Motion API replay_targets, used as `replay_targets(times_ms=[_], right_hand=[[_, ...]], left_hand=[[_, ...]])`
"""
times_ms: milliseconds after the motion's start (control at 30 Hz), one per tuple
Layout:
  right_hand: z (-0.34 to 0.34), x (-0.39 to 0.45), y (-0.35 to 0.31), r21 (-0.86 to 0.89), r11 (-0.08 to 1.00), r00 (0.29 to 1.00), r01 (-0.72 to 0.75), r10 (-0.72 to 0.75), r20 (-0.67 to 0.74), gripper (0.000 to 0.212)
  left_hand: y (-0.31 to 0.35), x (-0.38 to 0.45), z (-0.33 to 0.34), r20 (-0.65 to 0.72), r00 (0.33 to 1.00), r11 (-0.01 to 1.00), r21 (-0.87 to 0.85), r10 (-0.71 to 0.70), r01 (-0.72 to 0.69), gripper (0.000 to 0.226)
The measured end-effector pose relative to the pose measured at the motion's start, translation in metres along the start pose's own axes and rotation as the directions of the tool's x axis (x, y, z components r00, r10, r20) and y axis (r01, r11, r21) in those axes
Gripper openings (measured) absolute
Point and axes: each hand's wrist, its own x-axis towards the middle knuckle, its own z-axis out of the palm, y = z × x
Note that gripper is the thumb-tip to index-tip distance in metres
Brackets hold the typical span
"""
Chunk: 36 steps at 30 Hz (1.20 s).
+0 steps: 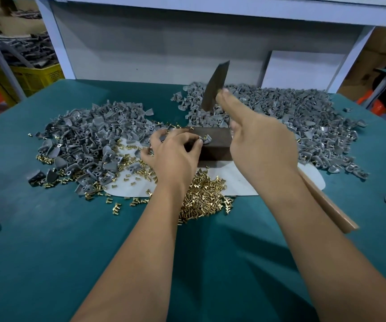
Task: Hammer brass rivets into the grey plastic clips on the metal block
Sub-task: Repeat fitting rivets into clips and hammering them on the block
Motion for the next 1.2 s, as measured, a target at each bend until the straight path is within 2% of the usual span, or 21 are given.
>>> replay_targets(times_ms=[33, 133, 167, 233, 300, 333, 467, 633, 767, 900, 1033, 1133, 1200], right_hand=[[0.001, -0.002, 0.000, -0.027, 1.000, 1.000, 0.010, -0.010, 0.008, 0.063], [0.010, -0.008, 0.002, -0.021, 1.000, 0.972, -0.001, 0.006, 0.236, 0.065], [0.010, -0.006, 0.003, 0.000, 1.000, 0.966, -0.020, 0.020, 0.259, 0.064], [0.005, 0.001, 0.001, 0.022, 0.999, 0.984, -0.038, 0.034, 0.173, 0.063], [-0.001, 0.001, 0.000, -0.041, 0.999, 0.999, -0.024, 0.026, 0.042, 0.064], [-0.002, -0.002, 0.000, -0.084, 0.996, 1.000, -0.008, 0.010, 0.025, 0.065], [0.005, -0.013, -0.001, -0.148, 0.984, 0.968, 0.098, -0.059, 0.245, 0.067], [0.002, -0.014, -0.008, -0.192, 0.981, 0.997, 0.020, -0.005, 0.078, 0.070], [0.010, -0.018, -0.004, -0.203, 0.978, 0.977, 0.039, 0.006, 0.215, 0.073], [0.009, -0.020, -0.005, -0.189, 0.981, 0.994, -0.033, 0.053, 0.099, 0.073], [0.012, -0.020, -0.004, -0.204, 0.978, 0.978, 0.037, 0.006, 0.208, 0.073], [0.010, -0.013, -0.005, -0.155, 0.987, 0.993, -0.045, 0.062, 0.103, 0.069], [0.012, -0.015, -0.006, -0.178, 0.984, 0.995, -0.020, 0.038, 0.097, 0.069]], left_hand=[[-0.001, 0.000, 0.001, -0.005, 1.000, 1.000, -0.004, -0.005, 0.005, 0.016], [0.001, 0.000, 0.000, -0.036, 0.999, 1.000, -0.023, -0.009, 0.009, 0.015], [0.002, 0.000, 0.000, -0.033, 0.999, 1.000, -0.021, -0.012, 0.011, 0.015], [0.001, 0.000, 0.000, -0.017, 1.000, 1.000, -0.013, -0.015, 0.015, 0.016], [-0.001, 0.001, 0.001, -0.007, 1.000, 1.000, -0.009, -0.009, 0.009, 0.016], [-0.001, 0.000, 0.001, -0.007, 1.000, 1.000, -0.009, -0.005, 0.005, 0.016], [0.002, -0.001, -0.002, -0.013, 1.000, 1.000, -0.009, -0.008, 0.007, 0.016], [0.002, -0.002, -0.003, -0.010, 1.000, 0.999, 0.039, 0.025, -0.025, 0.018], [0.005, -0.002, -0.005, -0.024, 0.998, 0.995, 0.084, 0.060, -0.058, 0.016], [0.006, -0.003, -0.003, -0.053, 0.996, 0.995, 0.076, 0.074, -0.070, 0.015], [0.006, -0.001, -0.004, -0.026, 0.997, 0.993, 0.103, 0.068, -0.065, 0.016], [0.006, -0.002, -0.002, -0.037, 0.997, 0.994, 0.083, 0.070, -0.067, 0.016], [0.006, -0.002, -0.002, -0.042, 0.997, 0.995, 0.075, 0.070, -0.067, 0.016]])
